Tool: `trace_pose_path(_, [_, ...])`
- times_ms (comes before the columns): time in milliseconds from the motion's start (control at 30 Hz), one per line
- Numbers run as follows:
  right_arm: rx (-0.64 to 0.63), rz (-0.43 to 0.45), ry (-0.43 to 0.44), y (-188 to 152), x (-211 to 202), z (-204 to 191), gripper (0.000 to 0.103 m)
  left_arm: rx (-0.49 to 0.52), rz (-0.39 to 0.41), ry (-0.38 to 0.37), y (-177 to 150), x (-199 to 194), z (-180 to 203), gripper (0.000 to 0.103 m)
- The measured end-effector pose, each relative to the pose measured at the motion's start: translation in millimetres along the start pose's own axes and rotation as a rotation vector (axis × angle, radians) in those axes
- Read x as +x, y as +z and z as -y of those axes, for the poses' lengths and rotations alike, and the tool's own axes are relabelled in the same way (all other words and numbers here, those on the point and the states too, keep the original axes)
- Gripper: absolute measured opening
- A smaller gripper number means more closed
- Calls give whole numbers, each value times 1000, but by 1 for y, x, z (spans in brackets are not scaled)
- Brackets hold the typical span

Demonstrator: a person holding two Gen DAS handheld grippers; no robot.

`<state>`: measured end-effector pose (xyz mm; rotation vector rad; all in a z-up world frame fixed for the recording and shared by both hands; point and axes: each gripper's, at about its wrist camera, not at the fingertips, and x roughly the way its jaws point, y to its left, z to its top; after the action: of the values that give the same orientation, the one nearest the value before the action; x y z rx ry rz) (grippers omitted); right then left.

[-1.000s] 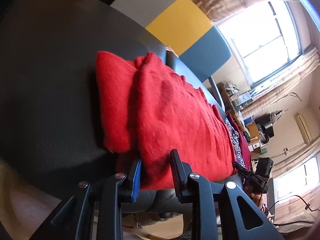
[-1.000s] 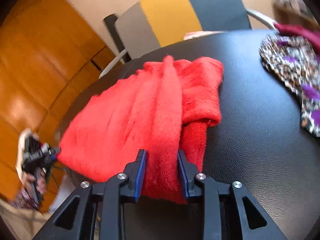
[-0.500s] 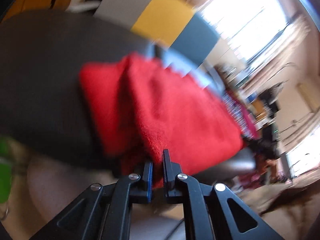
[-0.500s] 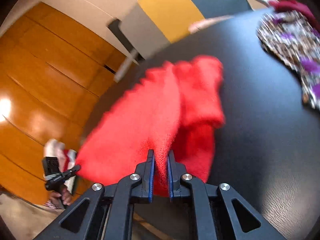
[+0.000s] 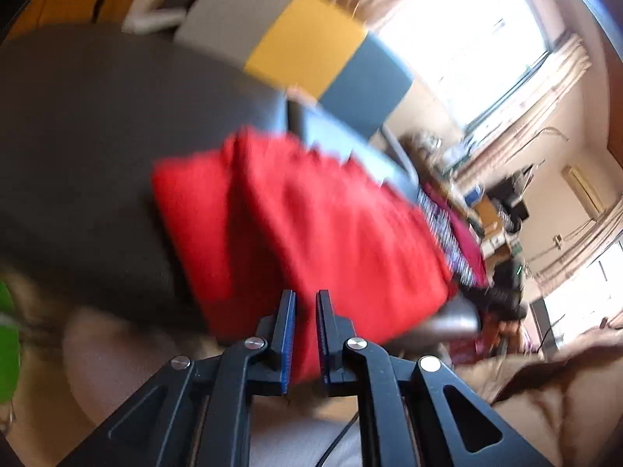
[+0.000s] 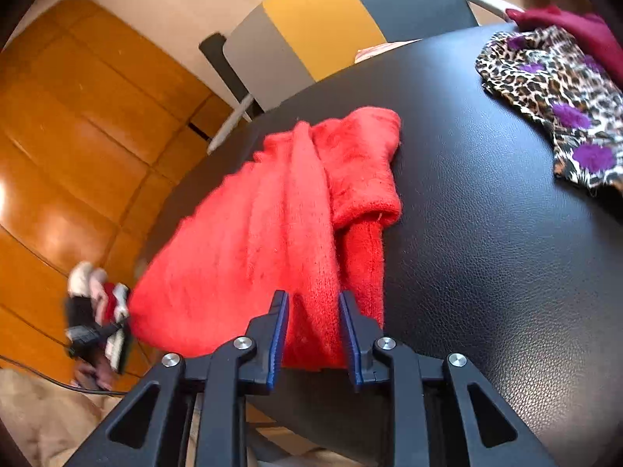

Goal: Fold clothes
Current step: 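Press the folded red sweater flat with both grippers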

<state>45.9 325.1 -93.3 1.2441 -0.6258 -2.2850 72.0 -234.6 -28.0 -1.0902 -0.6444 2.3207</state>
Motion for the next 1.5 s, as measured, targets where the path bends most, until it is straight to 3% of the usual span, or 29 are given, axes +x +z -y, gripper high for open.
trace_pose_path(33, [-4, -1, 0, -1, 2, 1, 13, 9, 36, -19, 10, -2, 9, 8])
trace_pose_path(100, [-7, -6, -7, -1, 5, 2, 10, 39, 85, -6, 28, 3, 26, 12])
trace_pose_path(167, [-7, -4, 1, 0, 6, 1, 10, 108, 96, 86, 42, 27, 47, 18])
trace_pose_path(267, [-9, -5, -6, 0, 6, 0, 9, 218, 29, 202, 47, 91, 65, 18])
trace_pose_path(400, [24, 31, -59, -1, -16, 8, 6, 99, -19, 231, 28, 153, 34, 15])
trace_pose_path(467, [61, 59, -100, -5, -31, 19, 3, 73, 76, 192, 15, 147, 17, 14])
trace_pose_path(567, [76, 11, -238, -10, -31, 40, 0, 151, 104, 204, 7, 146, 18, 13])
trace_pose_path(633, [100, 44, -193, -5, -39, 41, 0, 215, 92, 238, 7, 147, 25, 14])
trace_pose_path(733, [-23, 170, -106, 19, -52, 9, 5, 231, 86, 241, 13, 153, 24, 15])
trace_pose_path(800, [-155, 168, -73, 40, -36, -22, 5, 236, 77, 234, 21, 158, 22, 15])
trace_pose_path(900, [-251, 103, -60, 62, 12, -47, 5, 230, 32, 210, 40, 173, 18, 16])
trace_pose_path(1067, [-188, 17, -175, 92, 86, -40, 0, 207, -17, 171, 69, 193, 6, 17])
trace_pose_path(1133, [-81, 50, -194, 92, 84, -22, 0, 201, -11, 164, 71, 195, 3, 17])
trace_pose_path(1200, [-29, 112, -309, 87, 74, -9, 0, 200, 3, 164, 71, 197, 2, 17])
trace_pose_path(1267, [-3, 169, -286, 75, 68, 2, 0, 211, 3, 181, 71, 198, 5, 17])
trace_pose_path(1300, [0, 180, -275, 72, 67, 3, 0, 216, -3, 191, 71, 197, 7, 17])
trace_pose_path(1400, [-83, 162, -354, 72, 72, -14, 0, 201, -10, 220, 71, 184, 7, 17])
trace_pose_path(1500, [-112, 168, -384, 72, 77, -24, 0, 155, 47, 288, 67, 155, -10, 6])
